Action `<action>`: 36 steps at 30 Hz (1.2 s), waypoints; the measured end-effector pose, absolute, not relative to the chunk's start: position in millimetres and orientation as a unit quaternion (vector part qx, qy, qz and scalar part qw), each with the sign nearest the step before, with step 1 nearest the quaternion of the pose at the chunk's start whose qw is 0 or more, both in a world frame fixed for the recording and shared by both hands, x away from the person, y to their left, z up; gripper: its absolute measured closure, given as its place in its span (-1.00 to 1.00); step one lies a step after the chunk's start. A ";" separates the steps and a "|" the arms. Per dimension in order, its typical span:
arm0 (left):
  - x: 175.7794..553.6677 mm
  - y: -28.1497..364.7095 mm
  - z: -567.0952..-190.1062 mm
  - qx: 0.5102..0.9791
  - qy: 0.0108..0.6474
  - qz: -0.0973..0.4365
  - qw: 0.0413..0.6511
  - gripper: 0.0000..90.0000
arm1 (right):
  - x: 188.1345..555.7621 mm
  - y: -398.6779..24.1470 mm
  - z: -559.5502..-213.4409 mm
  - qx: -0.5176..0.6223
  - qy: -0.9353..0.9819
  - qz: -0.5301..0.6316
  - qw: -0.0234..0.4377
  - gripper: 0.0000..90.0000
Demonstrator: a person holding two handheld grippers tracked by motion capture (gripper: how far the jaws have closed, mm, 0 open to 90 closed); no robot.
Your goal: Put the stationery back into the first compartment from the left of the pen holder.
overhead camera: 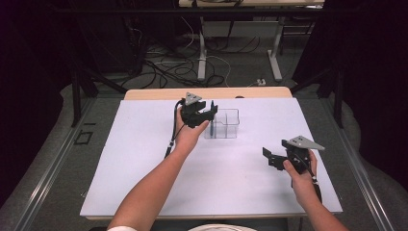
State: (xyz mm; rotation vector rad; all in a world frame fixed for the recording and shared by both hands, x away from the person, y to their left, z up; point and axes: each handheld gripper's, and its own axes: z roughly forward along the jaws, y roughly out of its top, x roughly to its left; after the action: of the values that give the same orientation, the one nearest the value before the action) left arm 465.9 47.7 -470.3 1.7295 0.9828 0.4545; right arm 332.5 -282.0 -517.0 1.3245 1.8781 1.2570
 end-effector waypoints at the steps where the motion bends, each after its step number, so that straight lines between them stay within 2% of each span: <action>1: 465.6 48.3 -469.7 0.722 0.409 0.191 0.525 -0.07 | 332.6 -282.3 -517.1 0.489 0.693 0.464 0.256 -0.66; 17: 455.0 62.3 -457.5 0.721 0.402 0.198 0.529 -0.48 | 331.5 -284.0 -516.7 0.492 0.691 0.462 0.260 -0.66; 25: 445.3 72.2 -445.7 0.726 0.384 0.231 0.521 -0.50 | 330.7 -283.7 -516.0 0.491 0.692 0.459 0.262 -0.66; 34: 431.9 81.8 -433.1 0.722 0.378 0.226 0.533 -0.51 | 330.9 -284.4 -515.8 0.490 0.691 0.462 0.263 -0.66; 36: 429.2 83.6 -430.5 0.721 0.379 0.227 0.535 -0.56 | 330.5 -284.2 -515.4 0.491 0.691 0.460 0.263 -0.66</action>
State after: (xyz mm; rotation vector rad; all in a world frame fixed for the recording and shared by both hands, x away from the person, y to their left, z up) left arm 429.2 83.6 -430.5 1.7168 0.9030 0.5406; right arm 330.5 -284.2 -515.4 1.3286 1.8701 1.2437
